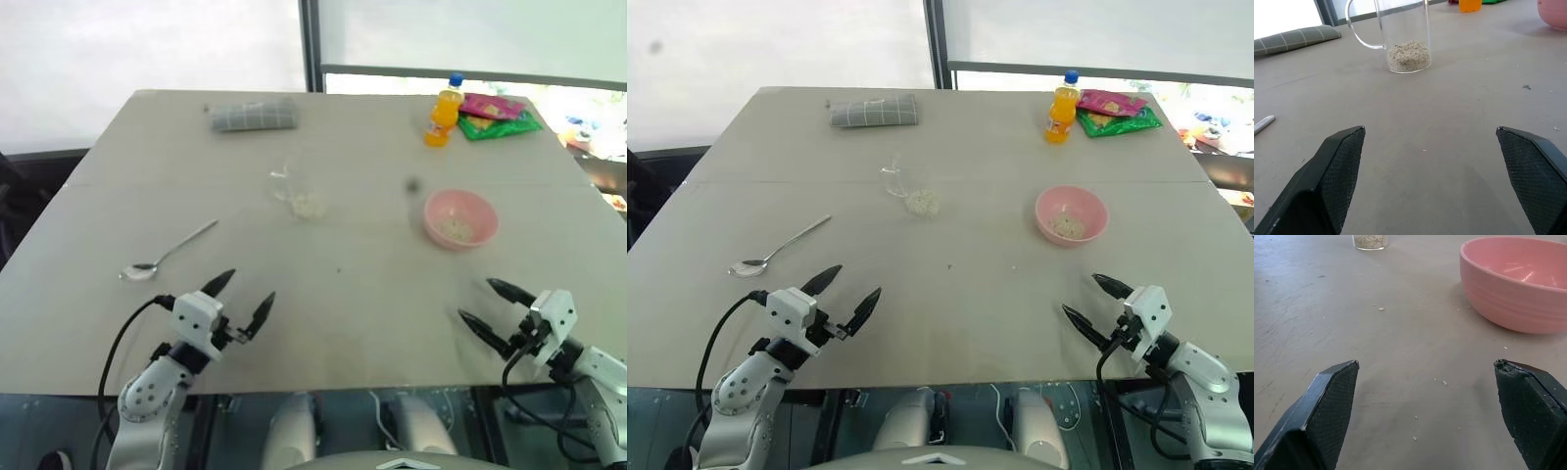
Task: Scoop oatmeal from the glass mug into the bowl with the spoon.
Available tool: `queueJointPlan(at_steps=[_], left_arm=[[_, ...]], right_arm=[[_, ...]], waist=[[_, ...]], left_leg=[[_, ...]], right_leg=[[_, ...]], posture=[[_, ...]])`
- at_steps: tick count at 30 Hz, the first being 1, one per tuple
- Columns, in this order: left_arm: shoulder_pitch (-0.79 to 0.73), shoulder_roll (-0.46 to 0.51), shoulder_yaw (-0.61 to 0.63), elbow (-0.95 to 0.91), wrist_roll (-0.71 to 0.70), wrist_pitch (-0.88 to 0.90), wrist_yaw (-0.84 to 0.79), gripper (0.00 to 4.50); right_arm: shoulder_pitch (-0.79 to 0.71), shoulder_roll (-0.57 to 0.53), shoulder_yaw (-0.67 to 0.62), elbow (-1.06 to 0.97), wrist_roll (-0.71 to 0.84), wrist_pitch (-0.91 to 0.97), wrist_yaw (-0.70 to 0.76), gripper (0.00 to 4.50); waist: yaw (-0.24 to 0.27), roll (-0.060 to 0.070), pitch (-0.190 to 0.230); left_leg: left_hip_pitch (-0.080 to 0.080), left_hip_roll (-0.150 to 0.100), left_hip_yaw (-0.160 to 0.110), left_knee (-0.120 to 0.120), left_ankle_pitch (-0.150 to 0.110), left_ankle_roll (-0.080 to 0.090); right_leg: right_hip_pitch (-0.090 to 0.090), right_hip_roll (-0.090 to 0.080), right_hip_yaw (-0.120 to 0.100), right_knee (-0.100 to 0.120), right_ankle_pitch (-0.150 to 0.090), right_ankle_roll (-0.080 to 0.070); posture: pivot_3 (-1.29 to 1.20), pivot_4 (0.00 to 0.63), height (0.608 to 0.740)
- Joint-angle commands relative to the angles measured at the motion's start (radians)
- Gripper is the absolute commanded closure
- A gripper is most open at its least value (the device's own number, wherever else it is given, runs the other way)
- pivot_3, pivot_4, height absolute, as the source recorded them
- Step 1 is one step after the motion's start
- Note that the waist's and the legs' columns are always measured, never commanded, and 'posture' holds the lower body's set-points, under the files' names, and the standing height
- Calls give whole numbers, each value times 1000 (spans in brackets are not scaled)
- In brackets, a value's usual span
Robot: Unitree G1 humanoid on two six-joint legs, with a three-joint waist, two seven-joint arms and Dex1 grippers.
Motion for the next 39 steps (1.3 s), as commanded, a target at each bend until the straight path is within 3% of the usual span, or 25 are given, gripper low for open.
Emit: queueJointPlan(at_steps=[1, 20, 26, 30, 35, 39], left_arm=[[-16, -15, -11, 13, 0, -38, 8, 66], [-31, -18, -16, 62, -6, -50, 2, 66], [-48, -9, -3, 52, 14, 21, 55, 66], [-93, 53, 19, -12, 18, 193, 99, 66], [-159, 226, 56, -70, -42, 399, 11, 66], [-234, 348, 156, -23, -120, 545, -38, 66]], right_arm=[[-1, -9, -29, -27, 20, -6, 7, 43], [-10, -18, -22, -44, 25, 12, 27, 43], [-23, -30, -19, -61, 32, 28, 36, 43], [-49, -83, 10, -171, 114, 176, 75, 43], [-99, -118, 57, -327, 184, 314, 74, 43], [-140, -106, 95, -382, 170, 347, 53, 43]], waist=[[0, 0, 0], [0, 0, 0], [0, 0, 0], [-1, 1, 0], [-1, 1, 1], [0, 0, 2]], left_leg=[[0, 0, 0, 0, 0, 0], [0, 0, 0, 0, 0, 0], [0, 0, 0, 0, 0, 0], [0, 1, 0, 0, 0, 0], [0, 3, -1, 0, 0, 0], [-1, 4, 0, 0, 0, 0]], right_leg=[[0, 0, 0, 0, 0, 0], [0, 0, 0, 0, 0, 0], [0, 0, 0, 0, 0, 0], [-1, 0, 0, 2, 0, 0], [-2, 1, -1, 2, 0, 0], [-2, 1, -1, 1, 0, 0]], posture=[[0, 150, 740], [0, 150, 740], [0, 150, 740], [0, 150, 740], [0, 150, 740], [0, 150, 740]])
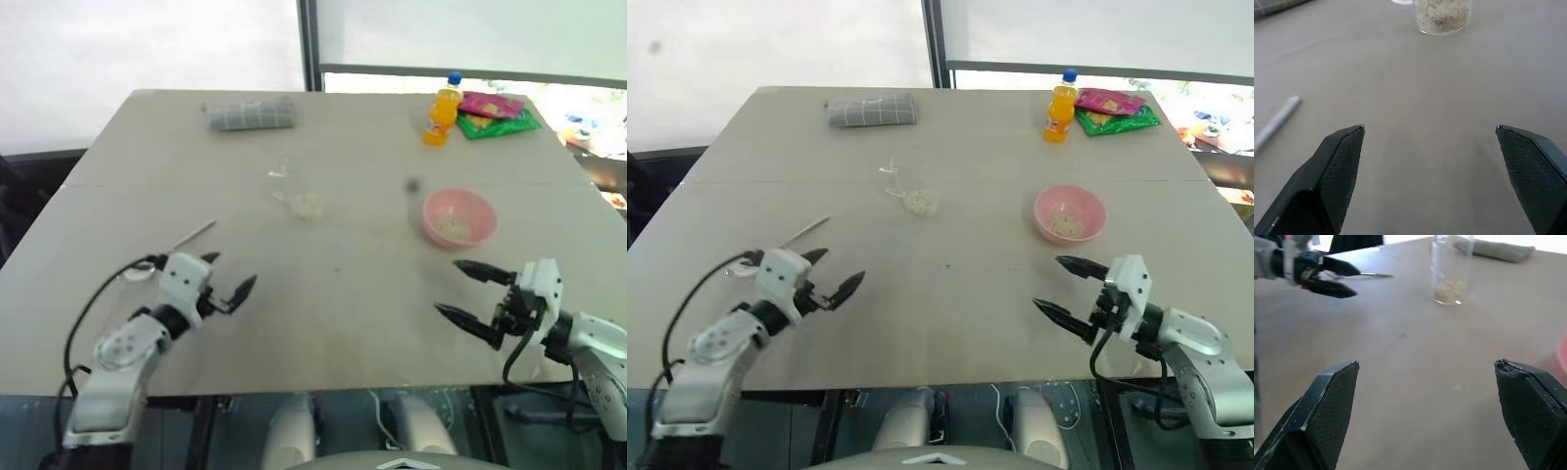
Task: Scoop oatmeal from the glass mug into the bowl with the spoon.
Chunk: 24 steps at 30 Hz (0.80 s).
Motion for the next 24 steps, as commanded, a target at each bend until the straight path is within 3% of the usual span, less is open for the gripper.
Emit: queueJointPlan(at_steps=[1, 4, 8, 22, 24], left_arm=[[-53, 91, 111, 29, -77, 104, -53, 66], [-105, 204, 159, 145, -98, 144, -144, 66], [-155, 328, 100, 393, -23, 71, -278, 66], [-557, 268, -150, 1100, 184, -141, -405, 66], [-583, 289, -187, 1170, 225, -154, -441, 592]], right_arm=[[-20, 3, 8, -50, 12, 25, -13, 43], [-23, 10, 20, -46, 1, 23, -8, 43], [-44, 8, 30, -86, 39, 62, -9, 43], [-88, 23, 55, -179, 64, 141, -74, 43], [-82, 20, 53, -177, 58, 136, -73, 0]], waist=[[0, -1, 1], [0, -3, 3], [-3, 0, 6], [23, 1, 5], [23, 2, 5]], left_leg=[[0, 0, 0, 0, 0, 0], [0, -1, 0, 0, 0, 0], [0, -2, 1, -1, 0, 0], [0, -4, 2, 0, 0, 0], [0, -4, 2, 0, 0, 0]], right_leg=[[0, 0, 0, 0, 0, 0], [0, 0, -1, 0, 0, 0], [-1, 0, -1, 0, 0, 0], [0, -1, -2, 1, 0, 0], [0, -1, -2, 2, 0, 0]], posture=[[0, 150, 740], [0, 150, 740], [0, 150, 740], [0, 150, 740], [0, 150, 740]])
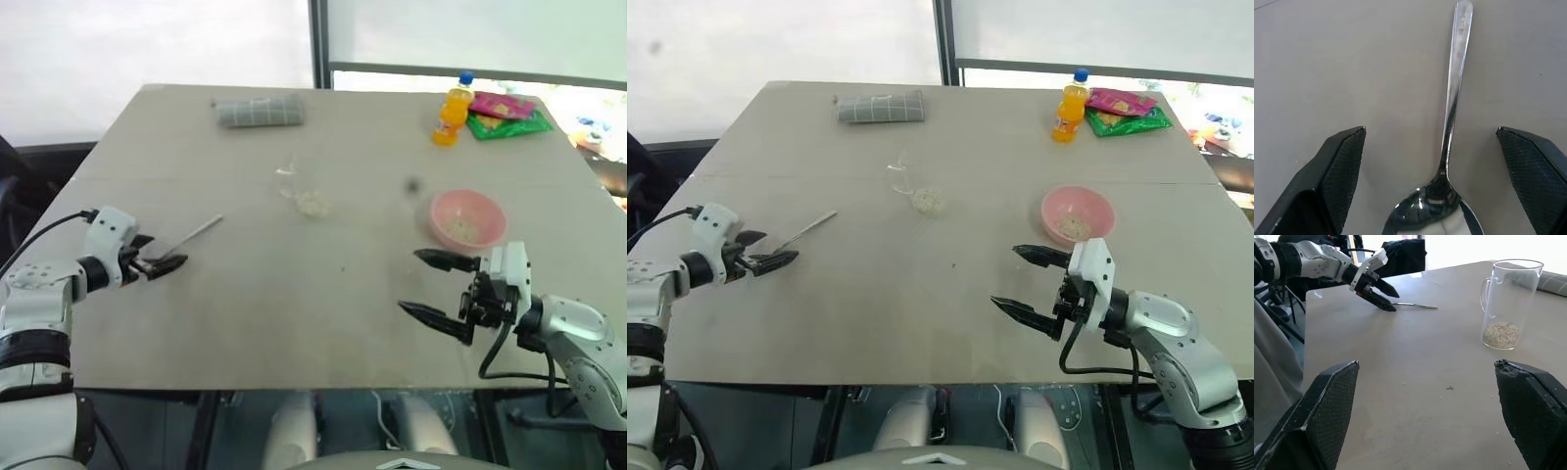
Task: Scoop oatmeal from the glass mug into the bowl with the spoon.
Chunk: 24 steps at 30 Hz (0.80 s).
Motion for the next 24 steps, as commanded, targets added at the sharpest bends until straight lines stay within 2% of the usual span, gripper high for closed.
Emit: queueJointPlan(at_steps=[1, 3, 5, 9, 15, 19, 22, 24], left_arm=[[-10, 26, -88, 139, 108, -11, -38, 884], [-24, 38, -104, 179, 121, -16, -61, 1804], [-35, 46, -112, 209, 130, -40, -64, 2910], [-64, 28, -69, 245, 101, -83, -9, 4470], [-26, -3, 18, 181, 29, -132, 3, 4470], [56, -30, 130, -27, -74, -148, 24, 4470], [78, -59, 218, -228, -131, -164, 120, 4470], [71, -81, 256, -397, -161, -148, 185, 4470]], right_arm=[[3, -2, -22, -28, 0, -12, -5, 0], [5, -2, -21, -43, -3, -8, -19, 0], [6, 0, -20, -73, 3, 8, -44, 0], [7, 0, -17, -106, 8, 28, -75, 0], [6, -3, -17, -110, 8, 35, -87, 0], [-15, 3, -26, -127, 27, 62, -118, 0], [-59, 24, -31, -133, 50, 66, -144, 0], [-109, 38, -35, -127, 74, 84, -167, 0]], waist=[[-1, 1, -1], [-5, 6, -4], [-14, 11, -7], [-31, 13, -8], [-29, 12, -8], [-28, 9, -6], [-22, -1, 0], [-18, -14, 7]], left_leg=[[0, 0, 1, 0, 0, 0], [1, 0, 1, 0, 0, 0], [2, 0, 0, 0, 0, 0], [4, 1, -2, 0, 0, 0], [3, 1, -2, 0, 0, 0], [1, 1, -2, 0, 0, 0], [-1, 3, -4, 1, 0, 0], [-2, 3, -5, 2, 0, 0]], right_leg=[[0, 0, 0, 0, 0, 0], [0, 0, 0, 1, 0, 0], [0, 1, 2, 2, 0, 0], [0, 3, 3, 4, 0, 0], [0, 2, 3, 3, 0, 0], [-1, 2, 3, 3, 0, 0], [-2, 1, 1, 2, 0, 0], [-1, 1, 0, 2, 0, 0]], posture=[[0, 150, 740], [0, 150, 740], [0, 150, 740], [0, 150, 740], [0, 150, 740], [0, 150, 740], [0, 150, 740], [0, 150, 740]])
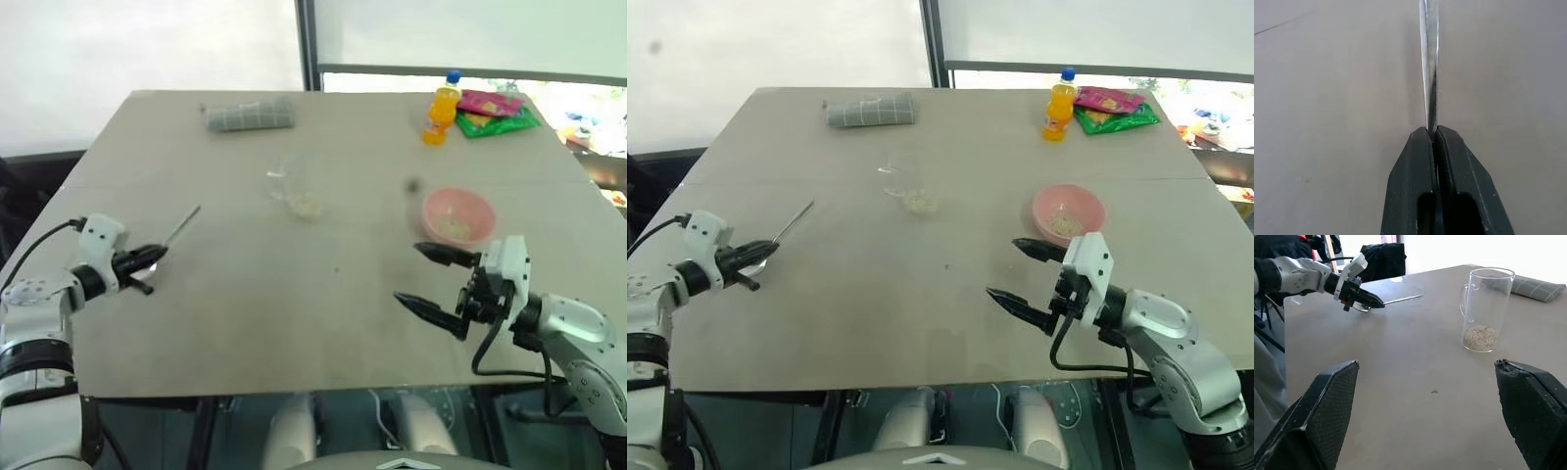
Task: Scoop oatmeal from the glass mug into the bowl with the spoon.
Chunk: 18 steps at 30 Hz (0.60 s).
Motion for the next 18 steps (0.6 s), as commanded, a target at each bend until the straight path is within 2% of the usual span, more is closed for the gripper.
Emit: queueJointPlan(at_steps=[1, 5, 8, 11, 14, 18], left_arm=[[-29, -1, 89, -291, -71, 6, 106, 4470], [-54, -44, 77, -553, -158, 143, 161, 4470], [-80, -67, 26, -763, -247, 278, 166, 4470], [-84, -84, -17, -867, -278, 349, 169, 4470], [-97, -129, -140, -971, -238, 360, 174, 4470], [-131, -179, -240, -989, -188, 338, 159, 4470]], right_arm=[[-73, 15, -34, -40, 55, 23, -38, 0], [-159, 49, -38, -4, 90, 41, -75, 0], [-278, 118, -48, 21, 124, 76, -181, 0], [-351, 156, -44, 40, 135, 136, -271, 0], [-487, 216, -38, 72, 204, 297, -463, 0], [-613, 305, -54, 107, 316, 406, -603, 0]], waist=[[2, -8, 3], [1, -9, 3], [-1, -8, 5], [-4, -8, 5], [-8, -6, 6], [-7, -5, 6]], left_leg=[[-1, 1, -1, 1, 0, 0], [-1, -1, 2, 1, 0, 0], [-1, -4, 2, 0, 0, 0], [-1, -5, 2, 0, 0, 0], [0, -5, 2, -1, 0, -1], [0, -5, 5, -1, 1, -1]], right_leg=[[0, 0, 0, 0, 1, 1], [1, -2, 1, -2, 2, 3], [1, -2, 1, -2, 2, 4], [1, -1, 1, -1, 2, 5], [1, 0, 1, 0, 2, 5], [1, 0, 1, 1, 2, 5]], posture=[[0, 150, 740], [0, 150, 740], [0, 150, 740], [0, 150, 740], [0, 150, 740], [0, 150, 740]])
